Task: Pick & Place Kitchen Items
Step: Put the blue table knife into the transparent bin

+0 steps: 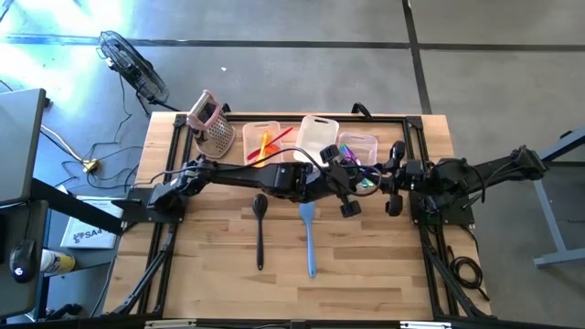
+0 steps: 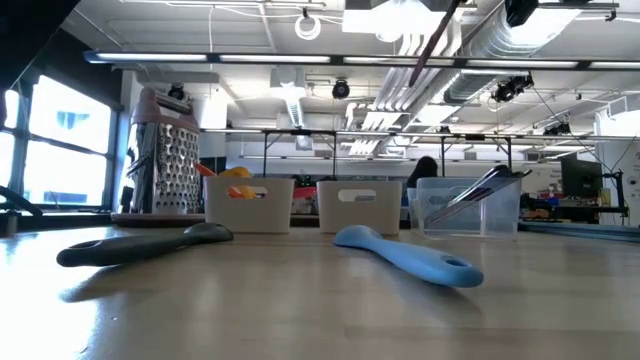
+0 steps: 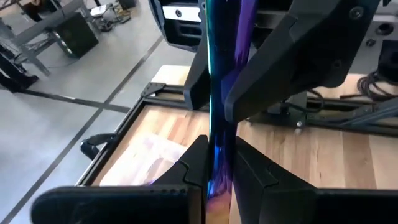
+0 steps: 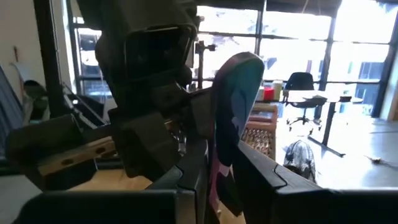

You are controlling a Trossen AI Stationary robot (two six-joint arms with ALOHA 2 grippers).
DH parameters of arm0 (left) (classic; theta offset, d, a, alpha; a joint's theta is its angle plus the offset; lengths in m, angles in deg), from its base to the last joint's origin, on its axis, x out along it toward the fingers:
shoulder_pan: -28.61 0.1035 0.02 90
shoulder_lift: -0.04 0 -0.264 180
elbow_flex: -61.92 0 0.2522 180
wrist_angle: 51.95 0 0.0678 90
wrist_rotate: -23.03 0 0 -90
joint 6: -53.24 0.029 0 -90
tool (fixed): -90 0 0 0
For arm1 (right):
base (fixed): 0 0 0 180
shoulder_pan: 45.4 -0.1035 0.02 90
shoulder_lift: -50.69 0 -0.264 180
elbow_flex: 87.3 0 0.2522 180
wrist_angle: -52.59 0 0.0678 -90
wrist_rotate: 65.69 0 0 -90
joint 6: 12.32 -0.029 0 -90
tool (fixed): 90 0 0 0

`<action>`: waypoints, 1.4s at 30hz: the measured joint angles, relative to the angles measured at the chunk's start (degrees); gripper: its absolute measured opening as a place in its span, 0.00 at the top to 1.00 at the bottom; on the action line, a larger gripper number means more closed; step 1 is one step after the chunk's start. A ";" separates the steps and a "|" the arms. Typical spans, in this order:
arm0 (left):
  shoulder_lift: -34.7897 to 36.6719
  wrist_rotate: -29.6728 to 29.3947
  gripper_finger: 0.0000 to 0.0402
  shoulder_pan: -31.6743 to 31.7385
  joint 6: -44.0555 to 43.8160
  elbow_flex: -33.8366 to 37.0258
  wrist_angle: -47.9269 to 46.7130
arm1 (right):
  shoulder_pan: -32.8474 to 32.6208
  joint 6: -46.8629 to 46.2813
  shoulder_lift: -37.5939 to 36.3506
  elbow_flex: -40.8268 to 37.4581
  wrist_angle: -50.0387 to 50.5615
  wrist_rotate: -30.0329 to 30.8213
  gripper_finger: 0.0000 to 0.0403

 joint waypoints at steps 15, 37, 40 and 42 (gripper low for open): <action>0.02 -1.74 0.91 0.01 1.46 0.07 -0.41 | 0.02 2.12 1.47 0.07 -0.58 3.52 0.84; -0.05 -0.79 0.83 -0.07 1.04 0.09 -1.45 | 0.04 1.82 1.51 0.09 1.92 3.14 0.99; -0.02 0.35 0.77 -0.09 0.98 0.09 -1.57 | 0.05 1.61 1.51 0.09 2.38 3.19 0.99; -0.02 0.98 0.75 -0.11 0.96 0.09 -1.75 | 0.04 1.46 1.51 0.09 2.63 3.00 0.99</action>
